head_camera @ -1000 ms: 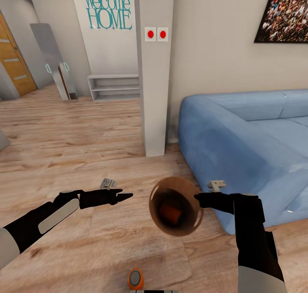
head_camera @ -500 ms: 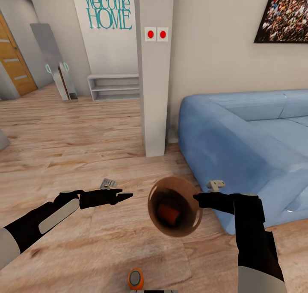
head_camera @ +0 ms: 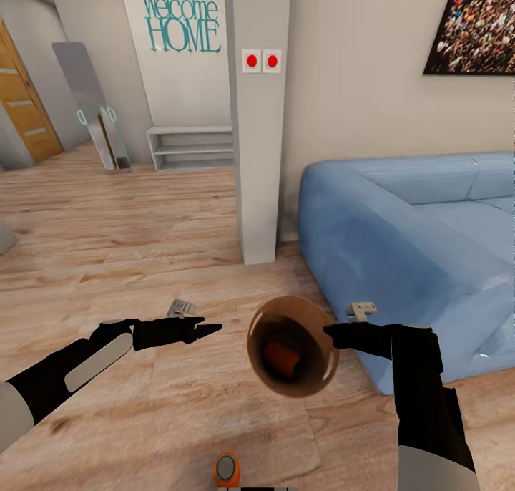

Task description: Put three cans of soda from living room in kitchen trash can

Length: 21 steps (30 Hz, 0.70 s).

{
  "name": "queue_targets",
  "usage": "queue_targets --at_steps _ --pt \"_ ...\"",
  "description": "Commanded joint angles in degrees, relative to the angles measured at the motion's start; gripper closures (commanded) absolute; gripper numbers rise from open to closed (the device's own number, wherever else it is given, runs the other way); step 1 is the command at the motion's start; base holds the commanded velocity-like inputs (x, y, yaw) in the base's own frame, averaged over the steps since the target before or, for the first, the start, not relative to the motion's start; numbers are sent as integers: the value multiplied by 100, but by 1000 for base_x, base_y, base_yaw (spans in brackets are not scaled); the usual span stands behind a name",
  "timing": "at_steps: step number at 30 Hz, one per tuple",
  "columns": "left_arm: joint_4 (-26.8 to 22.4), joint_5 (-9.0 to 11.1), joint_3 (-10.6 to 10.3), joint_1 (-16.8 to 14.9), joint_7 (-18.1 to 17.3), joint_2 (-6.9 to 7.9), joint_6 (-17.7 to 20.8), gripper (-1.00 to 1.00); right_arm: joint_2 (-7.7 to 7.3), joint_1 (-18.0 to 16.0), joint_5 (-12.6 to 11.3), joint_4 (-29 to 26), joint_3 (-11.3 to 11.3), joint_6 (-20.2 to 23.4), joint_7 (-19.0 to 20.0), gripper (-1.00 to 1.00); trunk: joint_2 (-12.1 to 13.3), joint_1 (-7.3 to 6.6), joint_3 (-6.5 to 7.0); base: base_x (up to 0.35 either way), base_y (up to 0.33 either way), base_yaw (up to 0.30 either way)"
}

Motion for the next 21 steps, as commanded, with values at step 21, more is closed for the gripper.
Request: queue_targets --at_steps 21 --pt "-8 33 4 0 -34 37 -41 -100 1 0 -109 -1 26 80 22 100 201 -110 91 0 0 0"
